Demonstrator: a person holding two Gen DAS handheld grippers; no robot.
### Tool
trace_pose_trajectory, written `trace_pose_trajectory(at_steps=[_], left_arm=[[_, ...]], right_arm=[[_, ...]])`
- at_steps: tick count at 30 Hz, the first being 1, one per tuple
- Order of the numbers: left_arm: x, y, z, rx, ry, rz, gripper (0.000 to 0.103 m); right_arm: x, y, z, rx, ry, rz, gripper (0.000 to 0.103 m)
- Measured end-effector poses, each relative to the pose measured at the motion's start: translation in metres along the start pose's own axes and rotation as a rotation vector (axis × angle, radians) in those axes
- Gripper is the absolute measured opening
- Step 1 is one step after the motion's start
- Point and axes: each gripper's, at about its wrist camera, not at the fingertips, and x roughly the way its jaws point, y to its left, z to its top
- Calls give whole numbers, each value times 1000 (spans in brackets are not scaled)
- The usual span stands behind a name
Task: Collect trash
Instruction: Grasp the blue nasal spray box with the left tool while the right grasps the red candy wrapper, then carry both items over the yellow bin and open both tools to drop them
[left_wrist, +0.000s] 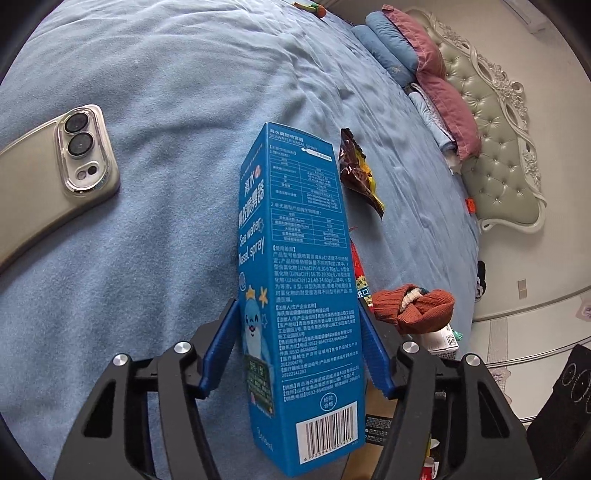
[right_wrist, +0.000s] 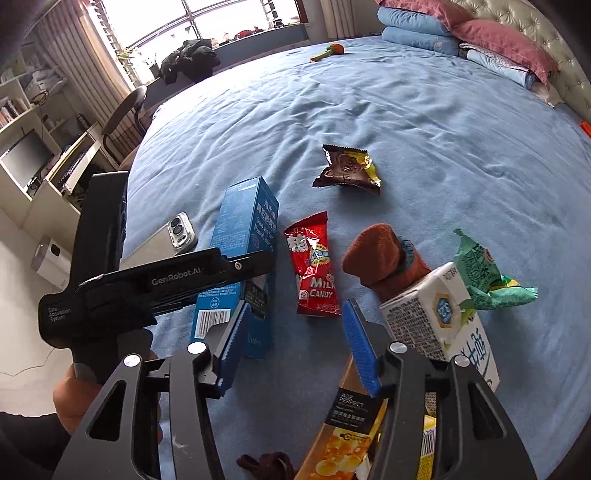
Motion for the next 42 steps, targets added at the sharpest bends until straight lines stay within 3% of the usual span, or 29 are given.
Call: trace_pose_trajectory(at_steps=[6, 13, 14, 15, 20, 26, 32, 37, 42], left_arm=[[-22, 11, 3, 23, -6, -39, 62], [-13, 18, 11, 50, 51, -53, 61], [-12, 18, 11, 52, 59, -57, 61], [-10, 19, 11, 52, 65, -61, 61], [-10, 21, 14, 79, 68, -74, 61], [-15, 23, 13, 103, 65, -103, 61], [-30, 18, -3, 136, 76, -146, 61], [-45, -10, -35, 228, 126, -207, 61], [-48, -59, -93, 354, 227, -288, 61]], right_arm=[[32, 8, 22, -4, 55, -116, 47], [75, 3, 36, 32, 150, -193, 47], [79, 3, 36, 39, 162, -206, 44], [83, 3, 36, 40, 170, -211, 33], [80, 9, 32, 22, 140, -245, 31], [49, 26, 21, -21, 59, -277, 30], [0, 36, -11, -20, -15, -330, 30], [-67, 27, -65, 65, -114, -352, 30], [-141, 10, -146, 202, -210, -414, 30]])
